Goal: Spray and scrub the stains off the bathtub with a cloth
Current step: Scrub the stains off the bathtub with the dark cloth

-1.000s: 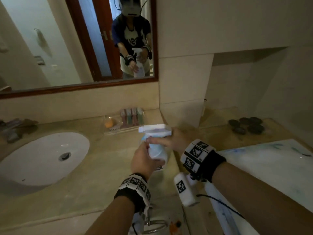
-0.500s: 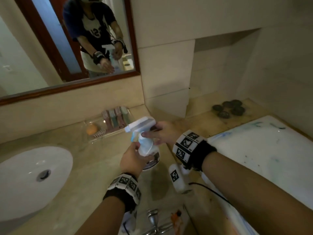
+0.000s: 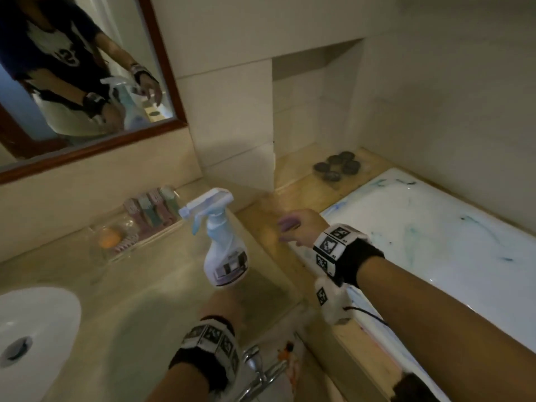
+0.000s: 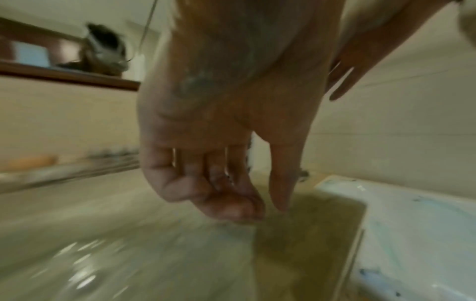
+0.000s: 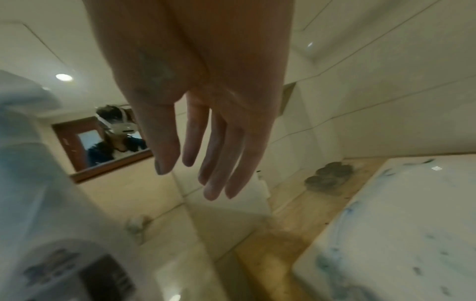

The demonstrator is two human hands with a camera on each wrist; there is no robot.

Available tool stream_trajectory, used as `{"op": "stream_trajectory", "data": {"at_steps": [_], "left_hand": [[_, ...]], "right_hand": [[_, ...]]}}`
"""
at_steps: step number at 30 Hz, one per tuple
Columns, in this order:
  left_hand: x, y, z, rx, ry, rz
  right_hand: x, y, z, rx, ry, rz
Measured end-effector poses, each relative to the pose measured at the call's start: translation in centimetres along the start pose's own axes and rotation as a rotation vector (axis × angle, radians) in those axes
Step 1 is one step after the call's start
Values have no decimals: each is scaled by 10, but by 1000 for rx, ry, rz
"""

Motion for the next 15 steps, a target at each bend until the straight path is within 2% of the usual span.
{"op": "stream_trajectory", "data": {"at_steps": [3, 6, 9, 15], "left_hand": [[15, 67, -3, -189, -9, 38], [25, 143, -8, -358, 6, -37], [18, 210, -15, -445, 2, -43], [-47, 328, -33, -564, -158, 30]], "right_hand": [[34, 37, -19, -62, 43, -63], [78, 77, -47, -151, 100, -102], [126, 116, -78, -252, 177, -72], [210, 233, -161, -490, 297, -60]]}}
Point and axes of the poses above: each hand's wrist, its own z-axis towards the middle knuckle, its own x-axis out of the back of the hand, y = z × x, the point moved 7 cm from there along z, towards the middle knuckle, and after that the axes turned 7 degrees about z, right-handed, at the moved point
